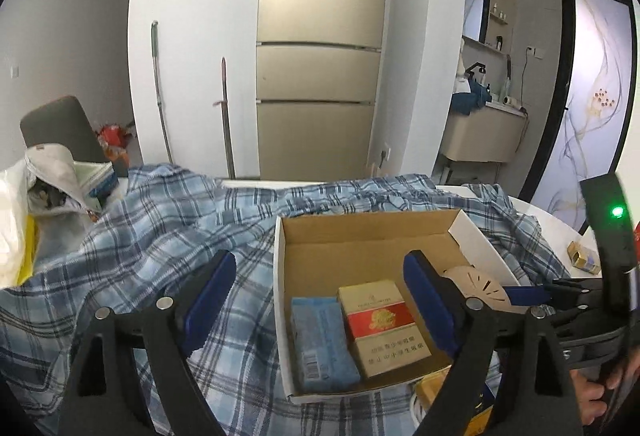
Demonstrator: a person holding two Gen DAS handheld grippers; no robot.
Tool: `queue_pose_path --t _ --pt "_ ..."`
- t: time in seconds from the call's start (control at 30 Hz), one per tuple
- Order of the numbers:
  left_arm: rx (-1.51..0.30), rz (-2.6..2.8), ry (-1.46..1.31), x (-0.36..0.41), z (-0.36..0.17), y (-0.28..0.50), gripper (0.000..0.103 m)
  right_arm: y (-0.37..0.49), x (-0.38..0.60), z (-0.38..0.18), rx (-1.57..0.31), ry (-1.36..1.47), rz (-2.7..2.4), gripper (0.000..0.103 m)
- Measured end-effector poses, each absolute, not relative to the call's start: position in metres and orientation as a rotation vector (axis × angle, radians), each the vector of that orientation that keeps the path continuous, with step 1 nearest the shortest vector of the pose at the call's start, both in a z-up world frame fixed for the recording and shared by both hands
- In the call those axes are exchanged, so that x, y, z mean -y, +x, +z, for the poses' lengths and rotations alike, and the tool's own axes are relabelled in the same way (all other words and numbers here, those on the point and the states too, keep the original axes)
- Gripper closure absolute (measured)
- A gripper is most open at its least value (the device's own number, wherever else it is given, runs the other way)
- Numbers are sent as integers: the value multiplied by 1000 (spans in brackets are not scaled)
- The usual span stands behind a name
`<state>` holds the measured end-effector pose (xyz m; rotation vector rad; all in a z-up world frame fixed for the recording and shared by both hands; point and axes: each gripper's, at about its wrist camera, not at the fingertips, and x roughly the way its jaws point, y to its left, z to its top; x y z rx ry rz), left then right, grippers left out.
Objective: Organize soft objects
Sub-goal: 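Open both tools to release the packet and disc in the box, withdraw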
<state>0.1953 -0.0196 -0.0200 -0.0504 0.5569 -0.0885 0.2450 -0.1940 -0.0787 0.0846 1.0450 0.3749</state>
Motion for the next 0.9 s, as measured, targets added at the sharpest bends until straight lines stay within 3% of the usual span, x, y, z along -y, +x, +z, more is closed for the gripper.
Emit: queue_pose_path --t 0.27,0.37,0.43,0.9 --pt "-560 -107 -34 24 -20 192 15 249 193 -88 -1000 36 317 21" --pt "-556 -102 -39 23 -18 191 15 243 191 -79 -942 -1 311 18" --pt "-568 -112 -49 21 -17 191 15 239 191 -71 -903 -17 280 10" --pt "-426 -147 -36 22 23 159 15 224 221 -7 -721 48 195 7"
